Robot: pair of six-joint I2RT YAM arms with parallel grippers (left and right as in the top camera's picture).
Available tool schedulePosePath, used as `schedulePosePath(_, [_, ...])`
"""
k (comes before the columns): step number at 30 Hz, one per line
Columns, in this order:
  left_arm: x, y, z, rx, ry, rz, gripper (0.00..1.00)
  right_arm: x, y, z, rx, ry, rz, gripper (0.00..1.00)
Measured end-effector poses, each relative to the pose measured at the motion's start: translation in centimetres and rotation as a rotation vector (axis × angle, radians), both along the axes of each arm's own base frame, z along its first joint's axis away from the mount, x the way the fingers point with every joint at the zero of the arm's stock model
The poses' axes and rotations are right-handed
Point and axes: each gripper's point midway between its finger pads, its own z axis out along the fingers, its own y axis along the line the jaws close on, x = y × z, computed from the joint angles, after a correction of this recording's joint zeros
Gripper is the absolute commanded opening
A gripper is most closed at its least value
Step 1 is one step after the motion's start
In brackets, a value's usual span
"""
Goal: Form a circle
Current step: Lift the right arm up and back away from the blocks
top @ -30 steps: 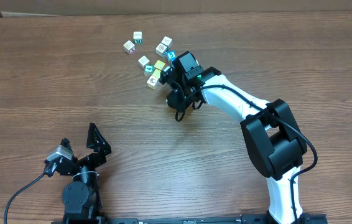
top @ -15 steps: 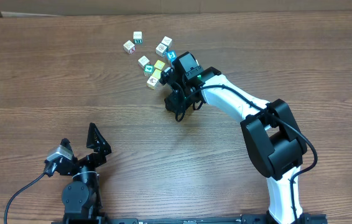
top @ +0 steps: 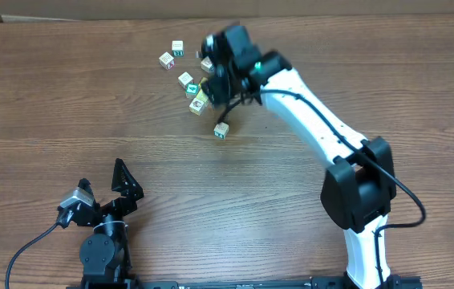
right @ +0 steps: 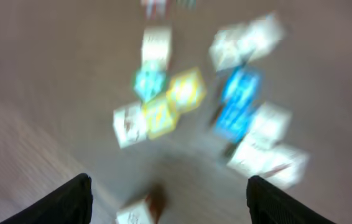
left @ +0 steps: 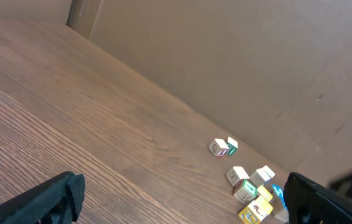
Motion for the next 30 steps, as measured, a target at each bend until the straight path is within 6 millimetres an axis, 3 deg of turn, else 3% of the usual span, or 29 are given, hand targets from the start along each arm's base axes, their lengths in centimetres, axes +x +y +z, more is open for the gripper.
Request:
schedulePosePath(5, [0.0, 0.0, 0.0, 0.0, 0.0, 0.0, 1.0, 2.4, -0.7, 8.3, 0.061, -0.191, -0.085, 0.75])
schedulePosePath(7, [0.0, 0.0, 0.0, 0.0, 0.0, 0.0, 1.0, 2.9, -1.7, 10.0, 0.075, -0.227, -0.117, 0.75])
schedulePosePath(10, [0.0, 0.0, 0.0, 0.0, 0.0, 0.0, 0.99, 3.7, -3.8, 10.1, 0.076, -0.218, -0.175, 0.75])
schedulePosePath(15, [0.0, 0.0, 0.0, 0.0, 0.0, 0.0, 1.0, 6.1, -8.6, 8.1, 0.074, -0.169, -0.297, 0.74])
schedulePosePath(19, [0.0, 0.0, 0.0, 0.0, 0.0, 0.0, 1.0, 7.5, -11.3, 4.6, 0.053, -0.101, -0.359, 0.74])
schedulePosePath(26, [0.0, 0.0, 0.0, 0.0, 0.0, 0.0, 0.99, 8.1, -10.7, -4.5, -0.012, 0.048, -0.358, 0.75])
schedulePosePath(30, [0.0, 0.0, 0.0, 0.0, 0.0, 0.0, 1.0, 8.3, -10.5, -8.1, -0.031, 0.093, -0.356, 0.75])
